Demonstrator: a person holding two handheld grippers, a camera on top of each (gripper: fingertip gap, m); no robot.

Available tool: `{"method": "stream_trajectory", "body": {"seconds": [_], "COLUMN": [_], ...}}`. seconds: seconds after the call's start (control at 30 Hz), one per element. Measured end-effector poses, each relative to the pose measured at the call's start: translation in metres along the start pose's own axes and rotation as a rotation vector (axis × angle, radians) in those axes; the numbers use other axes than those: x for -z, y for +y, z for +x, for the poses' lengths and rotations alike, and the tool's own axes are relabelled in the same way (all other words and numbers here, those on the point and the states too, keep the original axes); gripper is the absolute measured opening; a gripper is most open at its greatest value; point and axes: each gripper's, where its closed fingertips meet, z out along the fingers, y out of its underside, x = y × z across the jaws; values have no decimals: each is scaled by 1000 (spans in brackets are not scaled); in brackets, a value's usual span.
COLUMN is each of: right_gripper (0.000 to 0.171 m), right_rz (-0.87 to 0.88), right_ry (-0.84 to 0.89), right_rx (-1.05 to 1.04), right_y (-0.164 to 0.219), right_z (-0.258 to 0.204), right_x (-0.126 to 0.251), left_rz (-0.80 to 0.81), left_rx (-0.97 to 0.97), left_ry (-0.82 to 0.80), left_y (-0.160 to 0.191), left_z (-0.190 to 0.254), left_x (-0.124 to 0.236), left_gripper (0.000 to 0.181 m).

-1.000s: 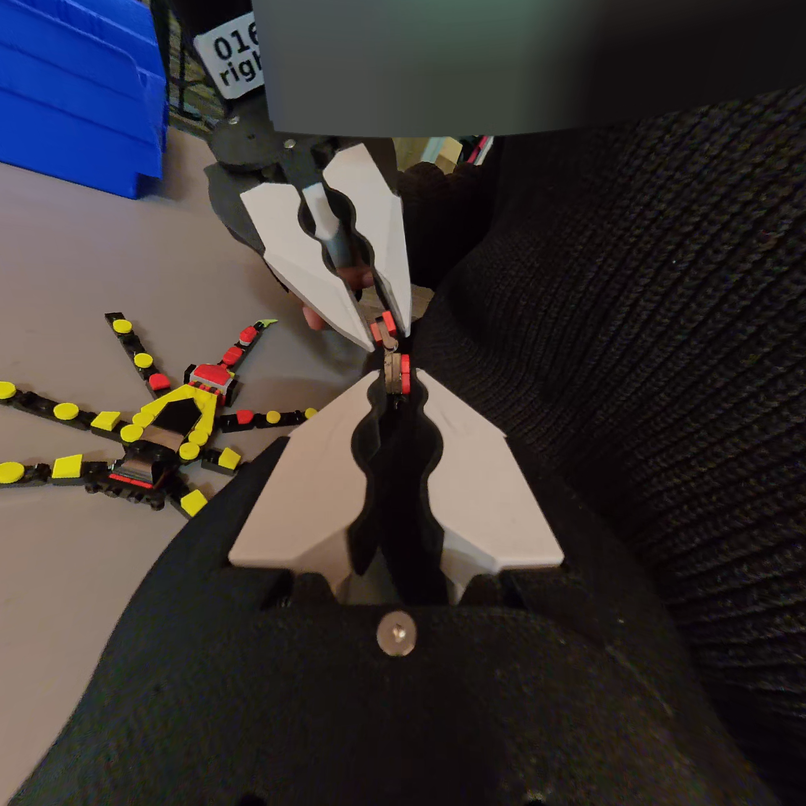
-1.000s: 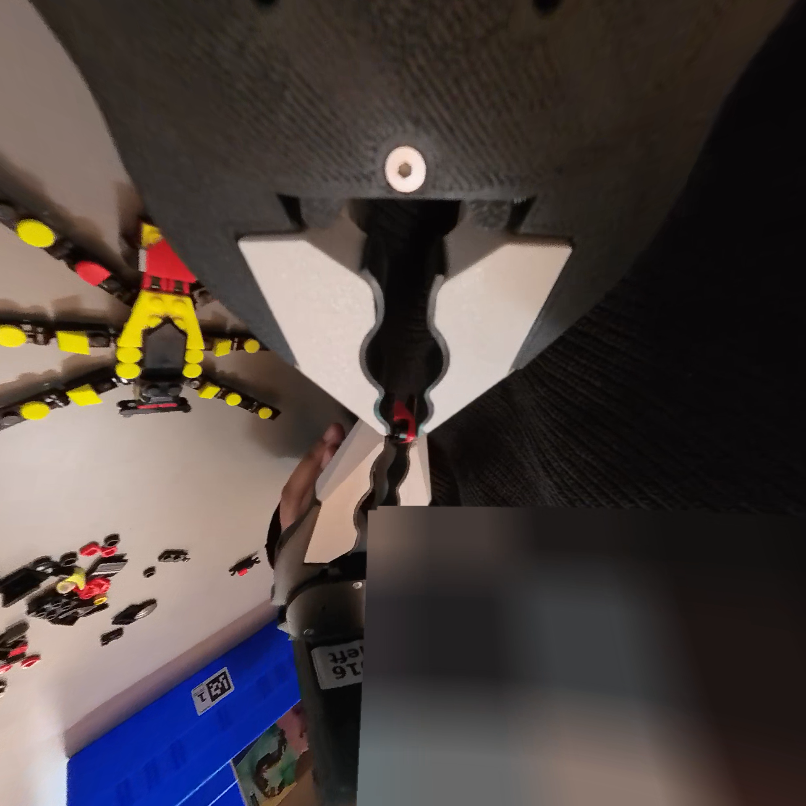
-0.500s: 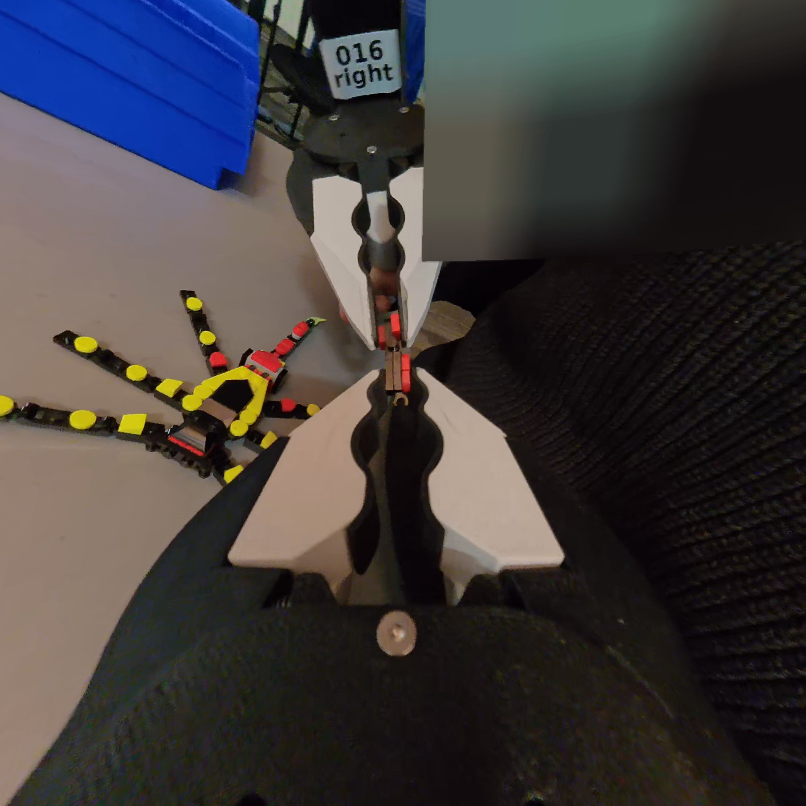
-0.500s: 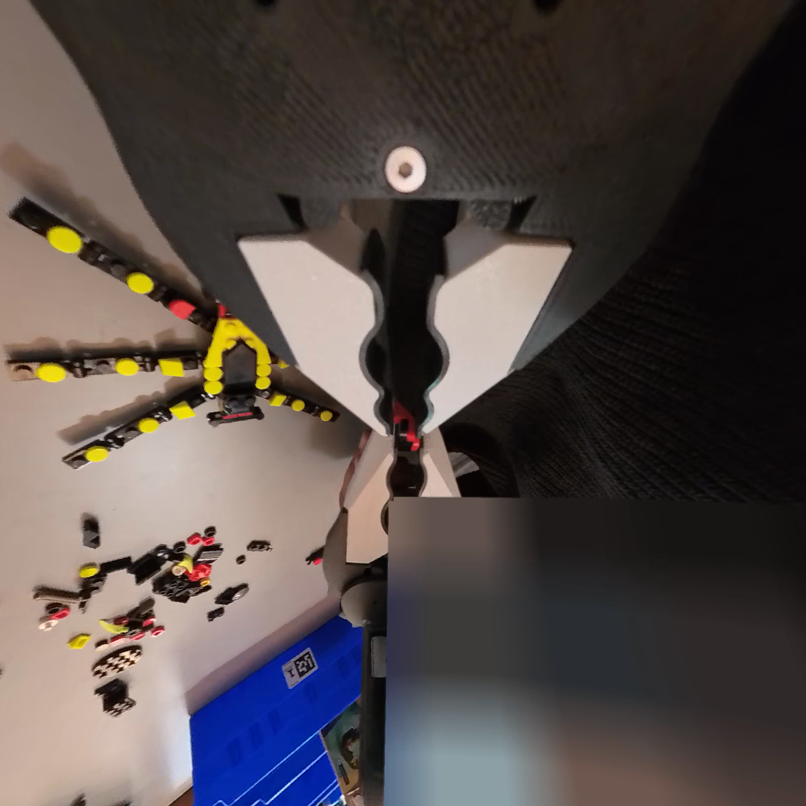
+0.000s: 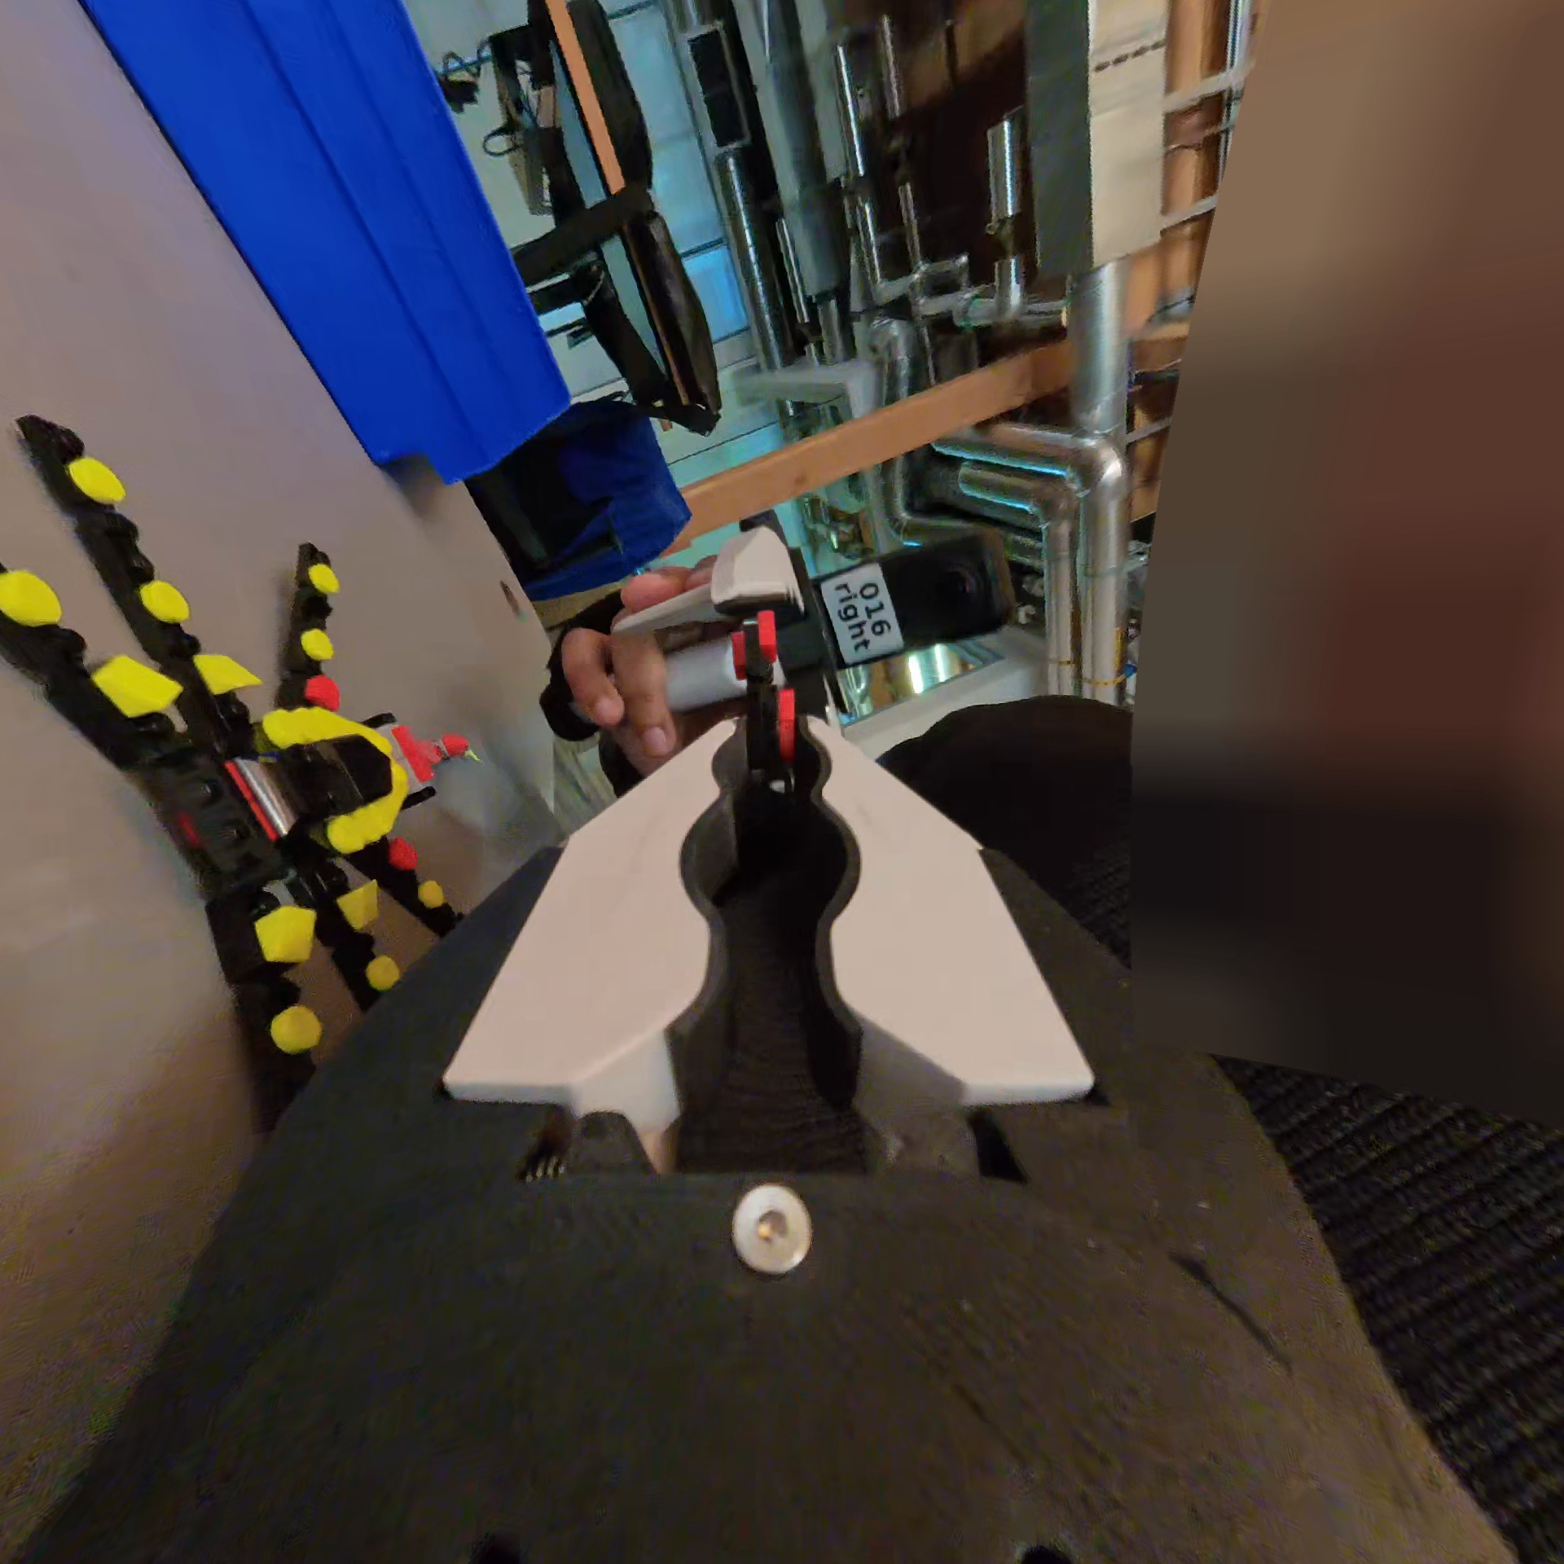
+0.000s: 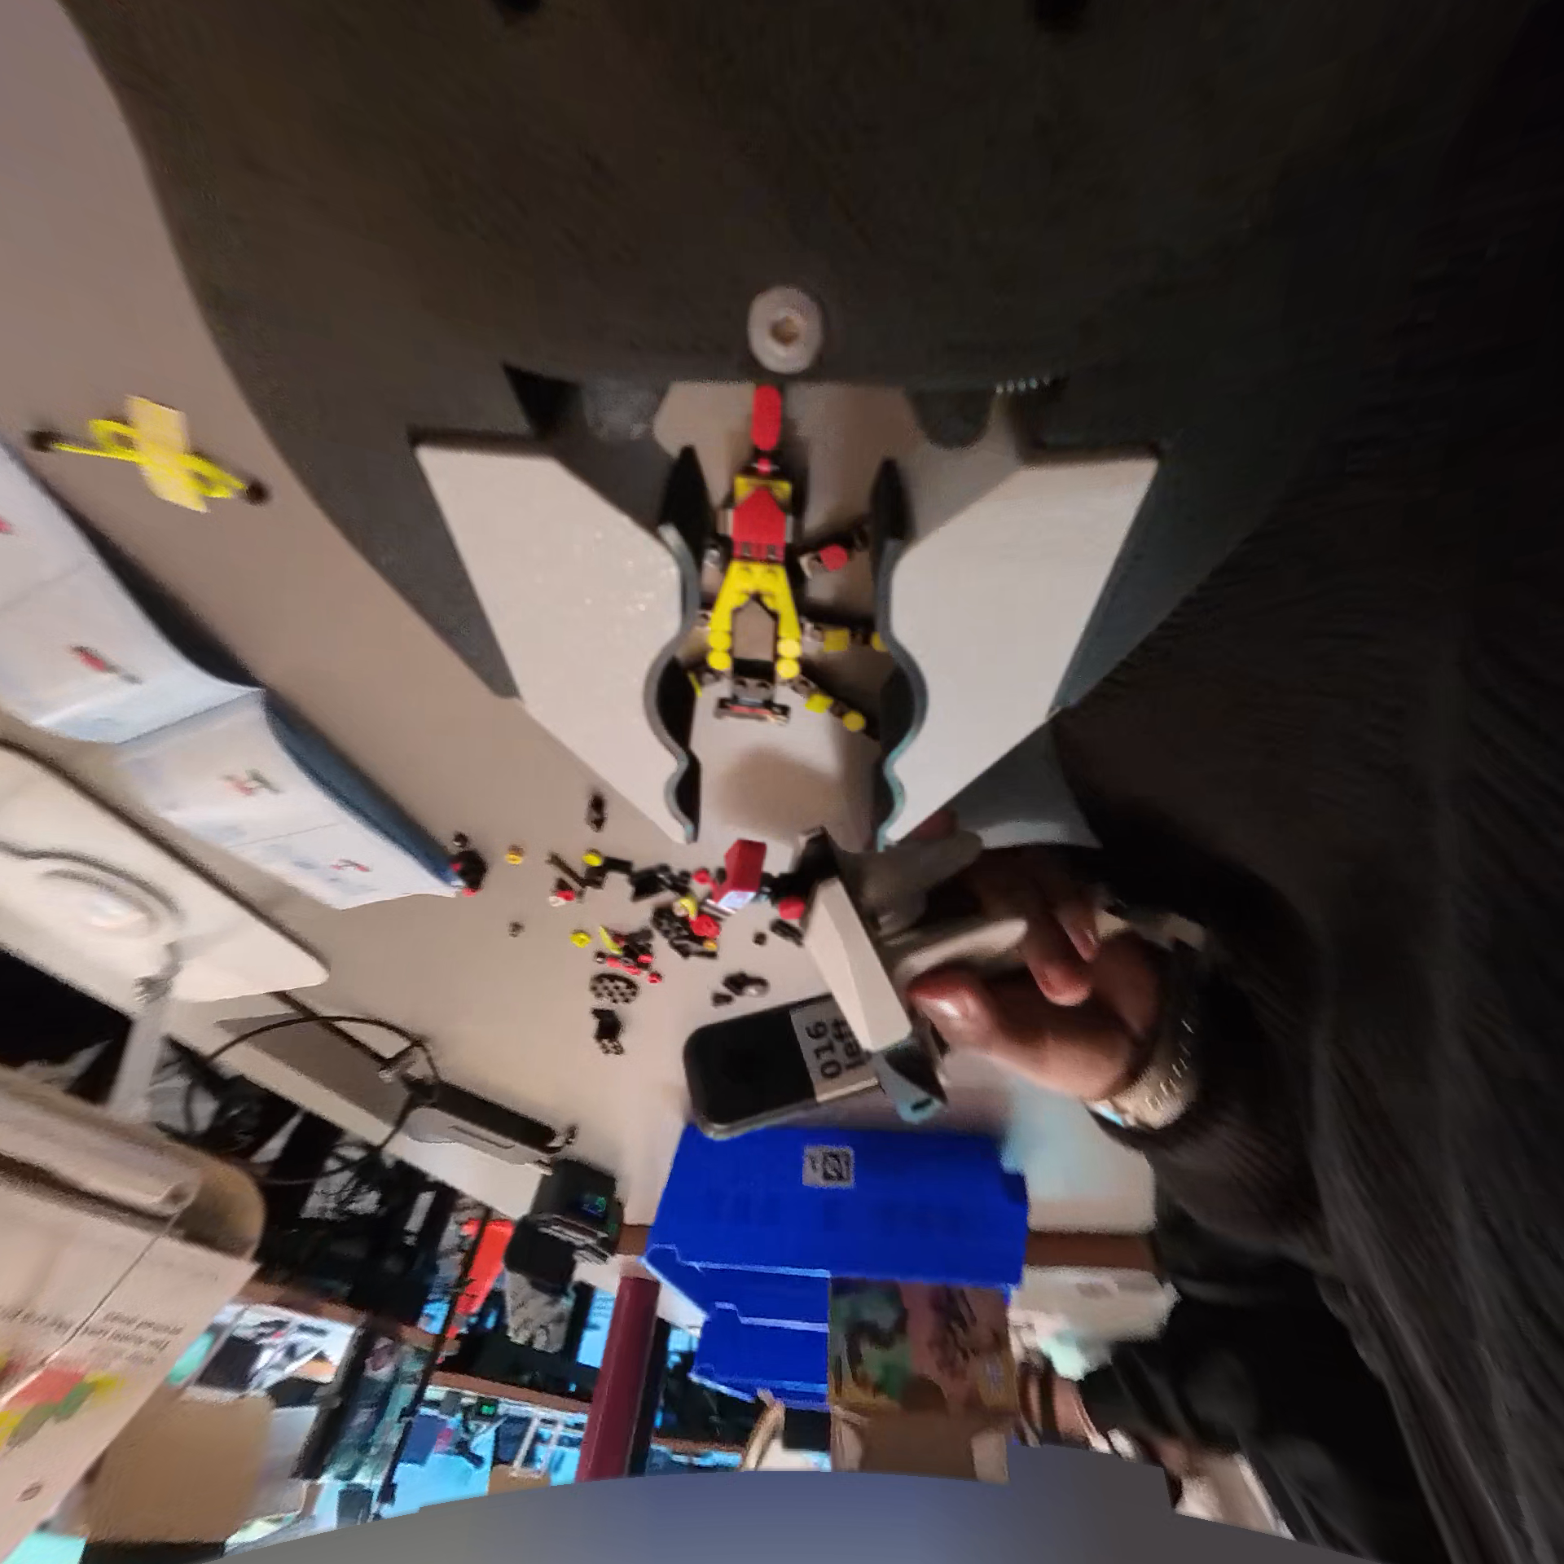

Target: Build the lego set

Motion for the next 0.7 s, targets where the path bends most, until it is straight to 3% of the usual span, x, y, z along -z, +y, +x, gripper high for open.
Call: {"method": "stream_trajectory", "body": {"seconds": [0.2,0.5,0.6,0.7], "right_gripper": [34,27,15,19], "right_rz": [-39,-72,-88,-95], "right_ry": [38,-56,-26,-23], "right_rx": [85,116,128,109], "right_y": [5,13,16,18], "right_z": [0,-15,-10,-8], "right_x": [-3,-5,-5,-5], "left_rz": [-59,-180,-193,-193], "left_rx": [-7,13,15,18], "left_ry": [-23,-39,-33,-27], "left_y": [9,21,22,22], "left_z": [-3,-7,-7,-6], "left_x": [-2,3,6,5], "left_gripper": [6,6,6,6]}}
